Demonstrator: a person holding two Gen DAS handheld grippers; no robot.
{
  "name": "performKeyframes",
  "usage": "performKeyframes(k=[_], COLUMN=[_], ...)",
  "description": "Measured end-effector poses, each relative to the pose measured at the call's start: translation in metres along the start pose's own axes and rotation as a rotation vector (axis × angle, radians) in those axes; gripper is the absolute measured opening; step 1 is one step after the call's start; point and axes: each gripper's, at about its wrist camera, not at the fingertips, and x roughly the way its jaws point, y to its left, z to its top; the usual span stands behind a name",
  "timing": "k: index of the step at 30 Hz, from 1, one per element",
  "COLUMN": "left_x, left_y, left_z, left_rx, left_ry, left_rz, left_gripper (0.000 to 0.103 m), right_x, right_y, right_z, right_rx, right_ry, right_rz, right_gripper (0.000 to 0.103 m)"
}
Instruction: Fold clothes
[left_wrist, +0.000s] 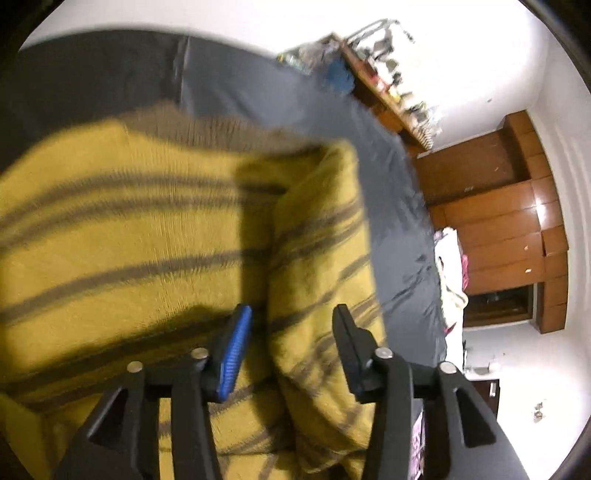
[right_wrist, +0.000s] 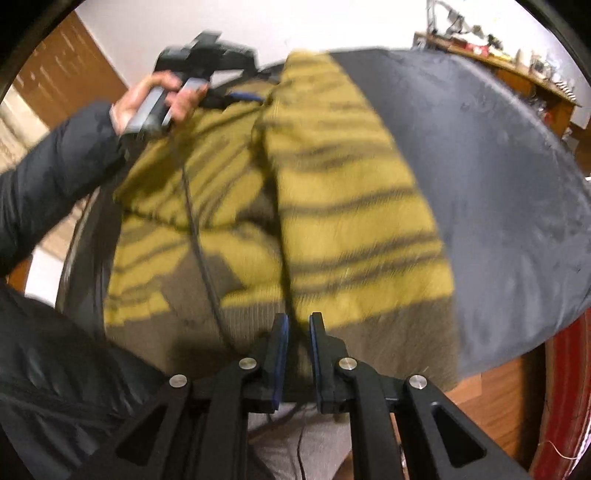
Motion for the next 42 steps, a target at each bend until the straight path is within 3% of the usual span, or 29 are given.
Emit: performKeyframes(k=[4,7,8,10,11,15,18,22,28,34,36,42], left_x=[-0.019,-0.011,-0.007,0.002,0.006,0.035,0.035,0.036,0.029,0.035,0.044,0.049], left_y=[-0.027,-0.054,-0.061,-0.075,-0.081,-0.077,-0.064,-0.060,-0.067,-0.063,-0.056,-0.050], left_z=[-0.004,-0.023,-0.031,-0.048,-0.056,-0.090,-0.096,-0.097,-0.067,-0.020,-0.011,-0.012], left_rx=[0.071,0.162,0.189,0.243,0.270,0.337,0.343,0.362,0.304,0.229,0.199,0.219], left_ry=[-0.040,0.020,0.043,0.091,0.114,0.189,0.172,0.172,0.124,0.044,0.047,0.049], left_rz=[-0.048,-0.080,-0.086,-0.098,-0.104,0.017,0.025,0.039,0.044,0.100,0.157,0.147], left_gripper=[0.066,0.077,0.078,0.078,0.078,0.078,0.077,0.077,0.078,0.081,0.082,0.085], right_x=[-0.004,0.000,0.003,0.005,0.008,0.030,0.047,0.047,0.037,0.009,0.014,0.049], right_y=[-0.005,-0.001,0.000,-0.002,-0.002,-0.003,-0.010,-0.009,-0.013,-0.005,-0.004,0.004], right_z=[0.017,0.025,0.027,0.026,0.025,0.017,0.006,0.002,0.009,0.042,0.053,0.061], right_rx=[0.045,0.031,0.023,0.005,-0.006,-0.032,-0.023,-0.043,0.006,-0.010,-0.011,-0.065], right_ry=[-0.061,-0.081,-0.082,-0.077,-0.079,-0.022,0.030,0.004,0.012,-0.135,-0.147,-0.110], right_rz=[-0.003,-0.026,-0.039,-0.071,-0.091,-0.148,-0.145,-0.149,-0.113,-0.123,-0.129,-0.159], right_gripper=[0.013,0.013,0.019,0.043,0.062,0.062,0.063,0.064,0.064,0.064,0.064,0.064])
